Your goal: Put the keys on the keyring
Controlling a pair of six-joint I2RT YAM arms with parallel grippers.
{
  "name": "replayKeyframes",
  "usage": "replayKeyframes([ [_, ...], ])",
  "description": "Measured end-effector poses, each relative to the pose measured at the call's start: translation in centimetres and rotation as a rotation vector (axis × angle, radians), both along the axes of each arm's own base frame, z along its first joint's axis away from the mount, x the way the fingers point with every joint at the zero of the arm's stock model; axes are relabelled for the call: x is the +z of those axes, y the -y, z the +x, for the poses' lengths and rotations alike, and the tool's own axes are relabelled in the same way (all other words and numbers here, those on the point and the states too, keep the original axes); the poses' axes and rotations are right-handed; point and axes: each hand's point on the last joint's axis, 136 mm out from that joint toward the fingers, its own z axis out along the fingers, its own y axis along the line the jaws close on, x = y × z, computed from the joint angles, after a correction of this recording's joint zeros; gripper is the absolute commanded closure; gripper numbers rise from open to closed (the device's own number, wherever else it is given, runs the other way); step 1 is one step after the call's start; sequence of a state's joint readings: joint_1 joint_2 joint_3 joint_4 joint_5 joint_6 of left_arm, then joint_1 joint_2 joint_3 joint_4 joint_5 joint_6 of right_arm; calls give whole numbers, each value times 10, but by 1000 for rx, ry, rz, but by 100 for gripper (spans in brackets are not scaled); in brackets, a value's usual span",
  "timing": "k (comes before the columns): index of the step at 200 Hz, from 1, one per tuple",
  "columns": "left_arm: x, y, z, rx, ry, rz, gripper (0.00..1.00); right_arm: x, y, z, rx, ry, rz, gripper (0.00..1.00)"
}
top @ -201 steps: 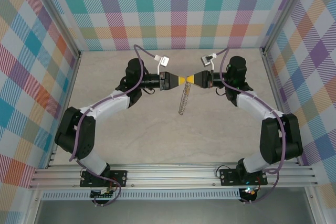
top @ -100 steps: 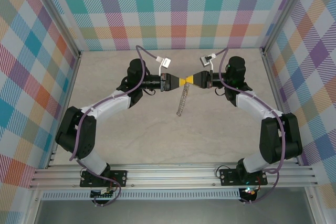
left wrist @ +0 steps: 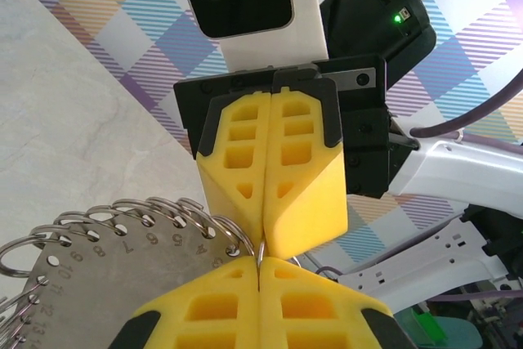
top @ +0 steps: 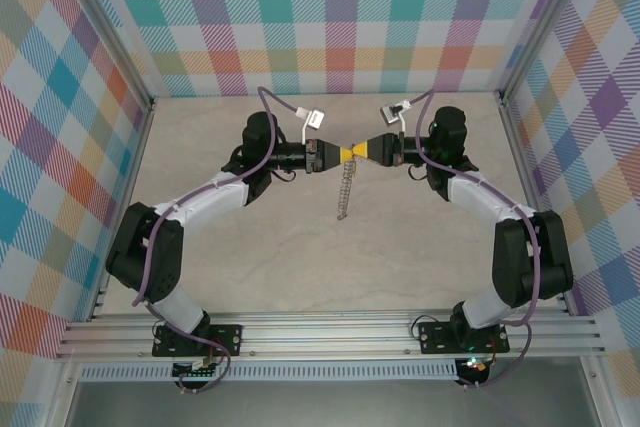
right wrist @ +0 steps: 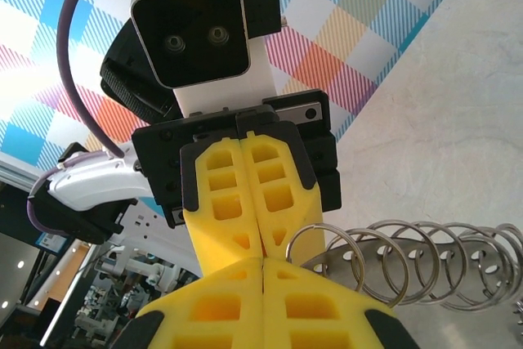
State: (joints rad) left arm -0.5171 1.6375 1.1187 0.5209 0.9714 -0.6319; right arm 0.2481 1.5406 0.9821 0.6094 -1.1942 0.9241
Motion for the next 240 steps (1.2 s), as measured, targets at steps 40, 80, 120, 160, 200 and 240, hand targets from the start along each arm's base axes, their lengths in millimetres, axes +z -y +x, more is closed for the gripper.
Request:
replayKeyframes([
  [40,-10,5,6,26,-24,11,100,3,4,10,-74,3,1,55],
  [80,-8,5,10,49,-25,5,100,3,20,7,-198,5,3,56],
  [120,-5,5,13,65,-18,-6,100,-9,26,6,-260,-24,10,59],
  [160,-1,5,13,65,-6,-19,100,-14,23,2,-259,-29,16,59],
  [200,-1,5,15,75,-15,-19,100,-18,12,-7,-229,-29,16,64],
  [240,-1,5,17,88,-18,-19,100,-25,11,-9,-232,-37,12,75],
])
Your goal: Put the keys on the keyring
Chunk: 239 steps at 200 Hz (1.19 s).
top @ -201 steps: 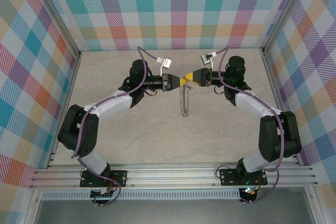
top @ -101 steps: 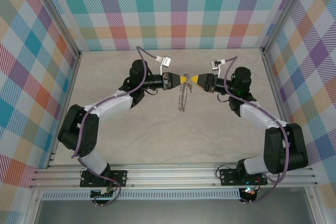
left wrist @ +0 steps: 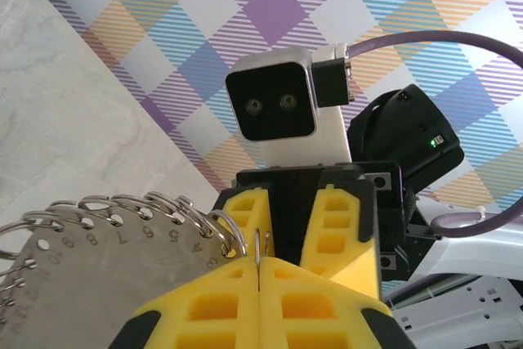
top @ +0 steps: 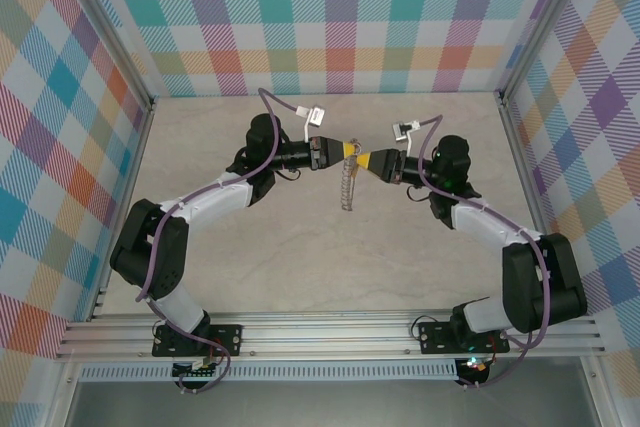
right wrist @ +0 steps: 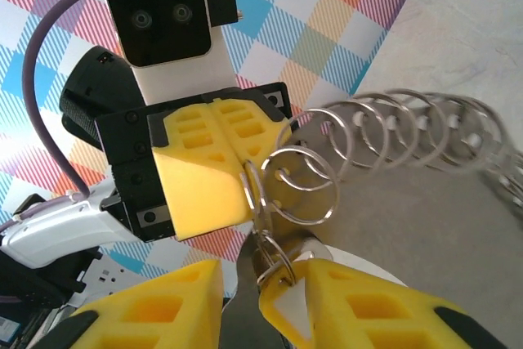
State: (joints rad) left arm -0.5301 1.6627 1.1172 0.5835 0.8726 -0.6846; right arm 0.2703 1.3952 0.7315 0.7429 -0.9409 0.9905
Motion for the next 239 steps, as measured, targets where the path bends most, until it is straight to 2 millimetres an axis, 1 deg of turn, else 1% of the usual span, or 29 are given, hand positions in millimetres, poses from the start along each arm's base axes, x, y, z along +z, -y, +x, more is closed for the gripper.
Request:
replayKeyframes([
  [17,0,0,0,2,0,0,100,-4,0,0,-5,-10,-2,83],
  [28,0,0,0,3,0,0,100,-6,0,0,-6,-10,-3,90],
  [52,0,0,1,5,-1,0,100,-7,1,2,-11,-14,-1,100],
  [106,2,-1,2,12,8,-7,100,-7,-2,1,-5,-11,1,100],
  [133,-2,-1,2,15,3,-4,100,-9,-12,-5,22,-16,-1,100],
  [149,-3,-1,2,20,2,-3,100,-13,-19,-7,42,-28,-5,100],
  [170,-1,-1,2,19,8,-8,100,-18,-23,-10,53,-41,-14,100],
  [175,-1,-1,2,19,7,-8,100,-19,-23,-10,54,-42,-18,93],
  [178,-1,-1,2,20,7,-9,100,-19,-23,-10,54,-43,-19,91],
  [192,-1,-1,2,20,9,-10,100,-21,-21,-11,50,-50,-31,85],
  [212,1,-1,3,22,17,-15,100,-17,-15,-14,32,-42,-48,86],
  [239,1,-2,2,23,18,-16,100,3,1,-18,-16,13,-49,85],
])
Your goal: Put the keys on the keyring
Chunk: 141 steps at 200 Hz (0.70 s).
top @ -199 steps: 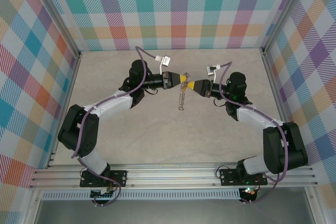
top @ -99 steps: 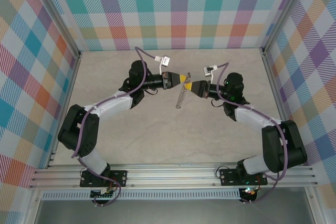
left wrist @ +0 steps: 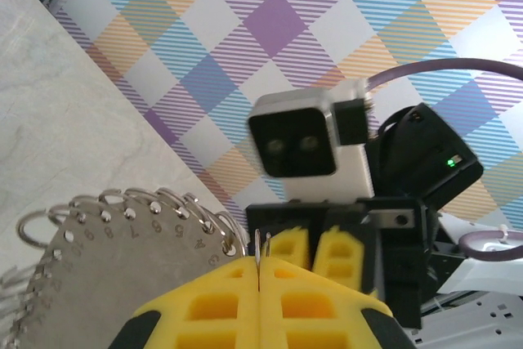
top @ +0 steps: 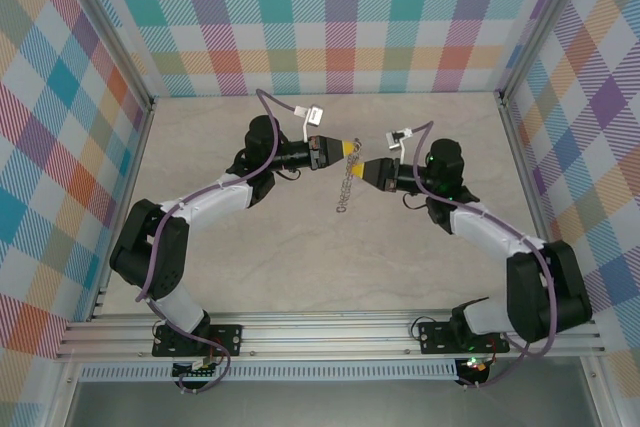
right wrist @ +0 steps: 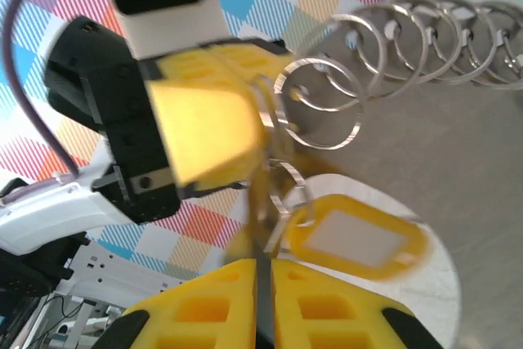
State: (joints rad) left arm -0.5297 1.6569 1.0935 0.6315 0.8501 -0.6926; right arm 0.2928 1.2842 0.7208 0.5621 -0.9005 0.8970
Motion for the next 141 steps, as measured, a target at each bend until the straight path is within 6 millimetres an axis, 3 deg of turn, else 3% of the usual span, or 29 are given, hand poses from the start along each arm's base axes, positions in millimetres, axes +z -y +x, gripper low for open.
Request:
replayKeyframes([
  [38,-2,-1,1,14,-12,0,100,26,21,6,-128,65,19,67],
  [74,-1,-2,4,35,-40,-10,100,34,27,24,-218,81,56,65],
  [141,6,-4,10,70,-60,-49,100,9,16,57,-234,-19,124,68],
])
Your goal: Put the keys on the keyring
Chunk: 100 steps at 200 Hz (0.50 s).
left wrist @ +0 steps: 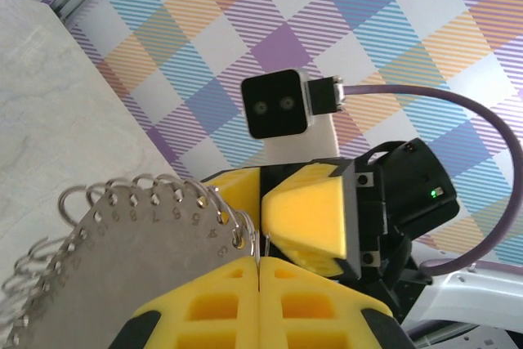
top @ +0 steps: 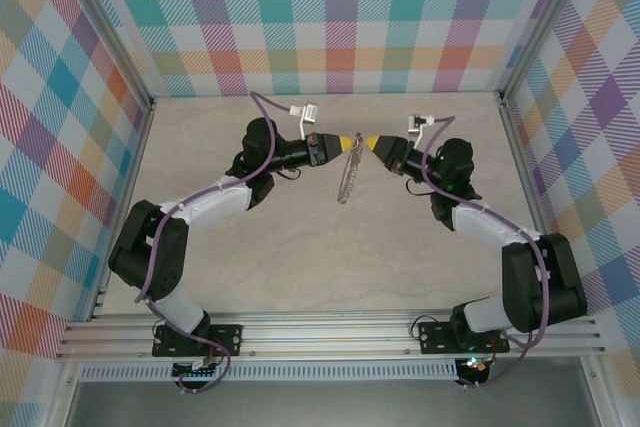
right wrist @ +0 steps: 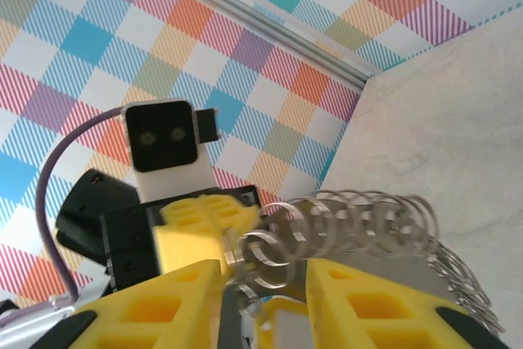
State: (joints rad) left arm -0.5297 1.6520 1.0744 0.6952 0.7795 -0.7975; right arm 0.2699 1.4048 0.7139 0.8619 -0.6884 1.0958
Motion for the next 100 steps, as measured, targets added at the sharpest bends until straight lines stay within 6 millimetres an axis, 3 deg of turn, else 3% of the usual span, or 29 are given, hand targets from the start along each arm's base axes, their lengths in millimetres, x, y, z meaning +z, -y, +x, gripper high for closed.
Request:
replayKeyframes([
  [37,1,-2,3,17,3,-8,100,6,-13,-1,34,18,25,70],
  [100,1,-4,6,27,-11,-11,100,14,-19,-6,50,43,43,70],
])
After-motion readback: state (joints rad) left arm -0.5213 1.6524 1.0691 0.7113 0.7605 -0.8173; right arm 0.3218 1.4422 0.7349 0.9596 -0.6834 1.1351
